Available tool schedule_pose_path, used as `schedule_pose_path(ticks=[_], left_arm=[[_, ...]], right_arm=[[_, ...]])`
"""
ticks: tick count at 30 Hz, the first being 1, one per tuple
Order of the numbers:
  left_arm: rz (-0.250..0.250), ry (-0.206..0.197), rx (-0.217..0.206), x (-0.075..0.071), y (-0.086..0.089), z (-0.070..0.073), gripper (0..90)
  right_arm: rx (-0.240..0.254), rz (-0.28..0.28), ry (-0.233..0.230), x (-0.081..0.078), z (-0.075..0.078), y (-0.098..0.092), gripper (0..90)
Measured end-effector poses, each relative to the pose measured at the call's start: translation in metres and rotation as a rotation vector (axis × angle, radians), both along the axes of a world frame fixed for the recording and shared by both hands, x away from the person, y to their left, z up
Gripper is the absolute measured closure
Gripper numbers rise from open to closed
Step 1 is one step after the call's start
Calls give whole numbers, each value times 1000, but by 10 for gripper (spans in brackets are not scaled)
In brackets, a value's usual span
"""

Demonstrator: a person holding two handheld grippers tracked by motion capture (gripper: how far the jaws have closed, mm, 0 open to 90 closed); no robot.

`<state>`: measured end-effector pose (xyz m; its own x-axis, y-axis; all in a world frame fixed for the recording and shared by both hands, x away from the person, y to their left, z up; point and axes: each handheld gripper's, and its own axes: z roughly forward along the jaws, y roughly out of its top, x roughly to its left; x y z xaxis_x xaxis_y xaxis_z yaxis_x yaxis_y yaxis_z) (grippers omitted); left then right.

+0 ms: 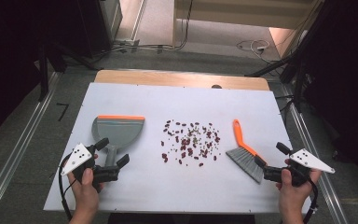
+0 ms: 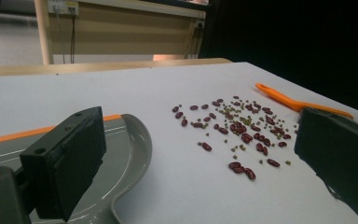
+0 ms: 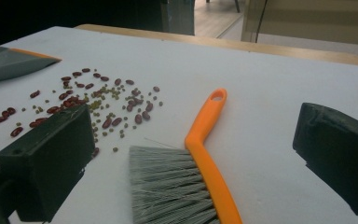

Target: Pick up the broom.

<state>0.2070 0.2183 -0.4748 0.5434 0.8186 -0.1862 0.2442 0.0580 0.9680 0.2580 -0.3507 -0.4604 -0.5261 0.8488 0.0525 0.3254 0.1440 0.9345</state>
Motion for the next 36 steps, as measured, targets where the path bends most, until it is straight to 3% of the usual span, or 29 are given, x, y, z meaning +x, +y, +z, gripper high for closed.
schedule_pose_path(ticks=[5,9,13,14,16,19,22,23,24,26,28,29,31,36], left_arm=[[-6,0,11,-1,-1,1,10],[-11,-6,-5,-1,1,2,2],[-10,-7,-7,-1,1,3,2],[-10,-5,-3,-1,0,3,2],[-13,-4,3,-1,-1,3,2],[-17,-10,17,-2,-2,4,2],[-19,-11,29,-3,-4,4,2],[-21,-10,27,-3,-4,4,2],[-22,-8,25,-3,-4,4,2],[-21,-5,25,-3,-4,4,2],[-23,-4,21,-2,-3,3,2],[-24,-4,20,-2,-3,3,2],[-22,-3,20,-2,-3,3,2],[-28,2,22,-1,-1,2,2]], right_arm=[[-5,-14,31,1,4,4,0],[-5,-16,51,2,11,6,0],[-48,-7,55,9,25,12,0],[-75,2,84,17,30,15,0],[-79,8,99,21,32,16,0],[-106,29,168,42,37,23,0],[-138,33,189,53,40,28,0],[-162,28,213,62,43,33,35],[-162,28,213,62,43,33,35],[-183,39,272,78,47,41,80],[-226,29,300,88,48,48,173],[-226,29,300,88,48,48,173],[-261,26,378,103,46,56,269],[-364,3,501,119,36,71,336]])
